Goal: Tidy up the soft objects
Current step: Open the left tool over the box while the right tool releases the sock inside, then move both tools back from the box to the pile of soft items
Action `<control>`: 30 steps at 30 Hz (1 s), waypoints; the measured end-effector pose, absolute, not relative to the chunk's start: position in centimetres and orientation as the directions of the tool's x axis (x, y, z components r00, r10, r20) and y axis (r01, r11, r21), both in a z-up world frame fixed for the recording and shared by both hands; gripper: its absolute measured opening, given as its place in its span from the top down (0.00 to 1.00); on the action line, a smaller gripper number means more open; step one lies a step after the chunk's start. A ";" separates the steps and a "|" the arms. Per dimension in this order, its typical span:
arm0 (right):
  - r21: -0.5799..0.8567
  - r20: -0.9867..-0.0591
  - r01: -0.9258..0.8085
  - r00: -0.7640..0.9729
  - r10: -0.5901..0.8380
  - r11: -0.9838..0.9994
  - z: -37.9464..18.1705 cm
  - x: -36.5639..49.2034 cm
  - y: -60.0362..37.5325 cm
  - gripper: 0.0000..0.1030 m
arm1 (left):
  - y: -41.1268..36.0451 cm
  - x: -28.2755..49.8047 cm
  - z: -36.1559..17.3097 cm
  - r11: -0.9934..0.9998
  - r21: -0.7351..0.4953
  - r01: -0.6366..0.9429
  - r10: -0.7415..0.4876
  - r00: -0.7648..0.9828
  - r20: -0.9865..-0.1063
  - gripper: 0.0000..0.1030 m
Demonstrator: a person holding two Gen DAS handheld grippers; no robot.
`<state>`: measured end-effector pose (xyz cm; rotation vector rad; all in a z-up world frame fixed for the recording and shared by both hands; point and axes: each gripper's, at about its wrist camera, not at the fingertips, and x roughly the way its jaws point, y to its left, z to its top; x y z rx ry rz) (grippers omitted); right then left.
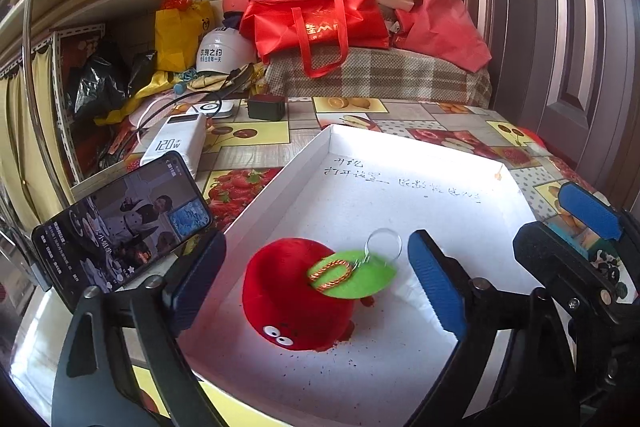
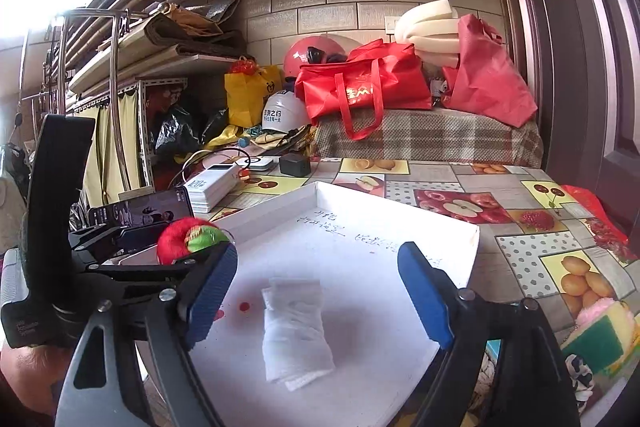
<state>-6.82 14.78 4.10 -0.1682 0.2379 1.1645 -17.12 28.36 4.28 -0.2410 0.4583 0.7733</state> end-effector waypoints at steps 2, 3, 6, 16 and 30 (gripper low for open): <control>-0.007 -0.263 -0.922 0.375 0.889 0.387 4.1 -6.8 14.7 0.19 | 28.4 -17.4 4.4 0.685 -0.046 -0.727 0.628 0.621 -0.469 0.00; -0.005 -0.262 -0.923 0.373 0.890 0.385 4.2 -6.7 14.7 0.19 | 28.4 -17.6 4.4 0.679 -0.048 -0.732 0.634 0.618 -0.464 0.00; 0.000 -0.250 -0.923 0.372 0.894 0.384 4.2 -6.7 14.4 0.16 | 28.4 -18.0 4.6 0.671 -0.053 -0.739 0.645 0.618 -0.450 0.00; 0.003 -0.240 -0.915 0.391 0.889 0.403 4.1 -6.9 14.0 0.15 | 27.7 -19.2 5.0 0.641 -0.062 -0.765 0.692 0.611 -0.385 0.00; 0.053 -0.239 -0.914 0.380 0.894 0.402 4.2 -7.2 10.7 0.15 | 24.8 -21.1 5.5 0.614 -0.051 -0.788 0.745 0.600 -0.293 0.00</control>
